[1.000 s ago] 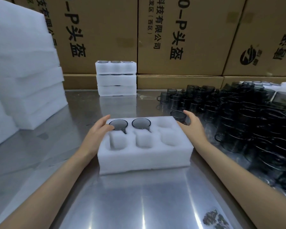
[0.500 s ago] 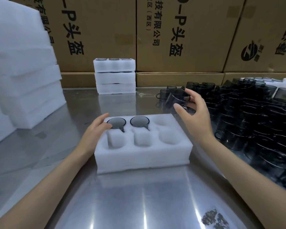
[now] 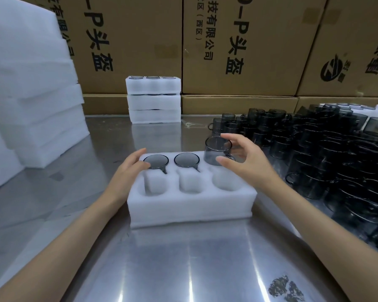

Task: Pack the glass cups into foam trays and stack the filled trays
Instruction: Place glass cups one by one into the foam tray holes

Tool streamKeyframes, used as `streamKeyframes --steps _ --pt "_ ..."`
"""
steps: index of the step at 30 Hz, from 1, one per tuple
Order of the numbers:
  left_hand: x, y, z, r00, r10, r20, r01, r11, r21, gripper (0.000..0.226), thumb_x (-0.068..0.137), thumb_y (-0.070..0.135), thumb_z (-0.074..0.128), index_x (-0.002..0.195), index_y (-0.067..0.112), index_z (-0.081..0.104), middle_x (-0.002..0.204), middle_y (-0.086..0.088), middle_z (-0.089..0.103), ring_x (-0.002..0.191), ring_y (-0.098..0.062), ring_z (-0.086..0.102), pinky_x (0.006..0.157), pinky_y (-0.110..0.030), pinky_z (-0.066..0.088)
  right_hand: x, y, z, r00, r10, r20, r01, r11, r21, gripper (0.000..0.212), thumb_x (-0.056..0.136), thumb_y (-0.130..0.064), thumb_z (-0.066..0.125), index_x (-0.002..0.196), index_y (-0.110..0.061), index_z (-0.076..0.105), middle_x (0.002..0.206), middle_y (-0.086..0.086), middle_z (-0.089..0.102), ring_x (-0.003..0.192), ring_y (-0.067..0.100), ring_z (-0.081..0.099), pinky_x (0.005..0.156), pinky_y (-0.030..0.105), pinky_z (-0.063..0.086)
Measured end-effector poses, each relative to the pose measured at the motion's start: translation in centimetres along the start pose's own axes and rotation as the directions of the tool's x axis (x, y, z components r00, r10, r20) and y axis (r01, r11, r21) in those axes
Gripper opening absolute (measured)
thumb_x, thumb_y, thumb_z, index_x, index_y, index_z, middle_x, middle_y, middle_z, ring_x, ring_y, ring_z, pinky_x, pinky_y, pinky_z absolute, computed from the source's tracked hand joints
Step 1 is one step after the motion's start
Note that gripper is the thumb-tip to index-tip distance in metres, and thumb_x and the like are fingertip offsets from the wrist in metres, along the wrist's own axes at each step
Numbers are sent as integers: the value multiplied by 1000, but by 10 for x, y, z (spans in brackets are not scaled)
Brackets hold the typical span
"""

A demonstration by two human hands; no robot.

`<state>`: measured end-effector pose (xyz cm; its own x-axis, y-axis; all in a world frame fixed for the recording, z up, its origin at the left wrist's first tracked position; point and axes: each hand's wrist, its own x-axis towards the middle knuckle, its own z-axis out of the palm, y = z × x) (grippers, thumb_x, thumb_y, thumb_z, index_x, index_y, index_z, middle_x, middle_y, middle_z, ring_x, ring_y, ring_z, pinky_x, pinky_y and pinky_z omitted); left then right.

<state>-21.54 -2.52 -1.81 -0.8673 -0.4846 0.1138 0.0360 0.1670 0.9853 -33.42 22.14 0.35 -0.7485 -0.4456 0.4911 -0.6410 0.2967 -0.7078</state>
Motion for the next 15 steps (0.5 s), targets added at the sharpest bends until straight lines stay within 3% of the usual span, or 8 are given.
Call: streamKeyframes --steps 3,6,8,10,12,15 --pt "1 -1 -1 1000 15 13 -15 1000 -9 61 73 31 60 133 25 52 128 6 55 106 -4 56 81 -22 42 0 0 -2 999 7 32 -7 1000 -7 52 80 -26 73 127 -29 53 114 -5 56 103 1 55 92 16 40" --pt "2 1 -4 1000 17 25 -19 998 63 69 66 37 54 135 27 49 135 8 50 122 -9 48 94 -26 37 1 1 -3 998 1 68 2 1000 -30 51 82 -33 70 129 -32 50 116 -9 53 104 -6 52 87 3 35" --pt "1 6 -4 998 51 47 -55 993 101 70 68 37 53 137 26 47 139 11 46 130 -8 41 102 -26 32 2 0 -4 997 4 74 -3 1000 -9 46 88 -39 61 132 -35 47 121 -14 48 107 -12 47 86 2 34" --pt "-1 14 -3 988 126 84 -138 979 152 61 78 34 59 137 30 44 139 16 42 131 -2 36 98 -18 29 2 -2 -6 999 4 38 -7 997 71 38 95 -38 50 133 -37 45 126 -19 47 110 -15 45 88 5 35" --pt "-4 25 1 964 225 142 -254 936 244 54 85 32 59 136 37 42 139 22 39 128 8 32 93 -8 27 2 -4 -9 1000 -21 -2 21 994 110 36 99 -32 42 135 -33 47 130 -23 47 115 -20 41 91 -1 29" --pt "-15 43 20 886 352 303 -453 797 399 56 86 42 52 140 43 34 144 30 30 131 15 21 96 3 20 2 -4 -11 1000 -22 14 20 991 134 39 99 -30 37 136 -26 49 135 -22 48 124 -16 37 97 -2 25"
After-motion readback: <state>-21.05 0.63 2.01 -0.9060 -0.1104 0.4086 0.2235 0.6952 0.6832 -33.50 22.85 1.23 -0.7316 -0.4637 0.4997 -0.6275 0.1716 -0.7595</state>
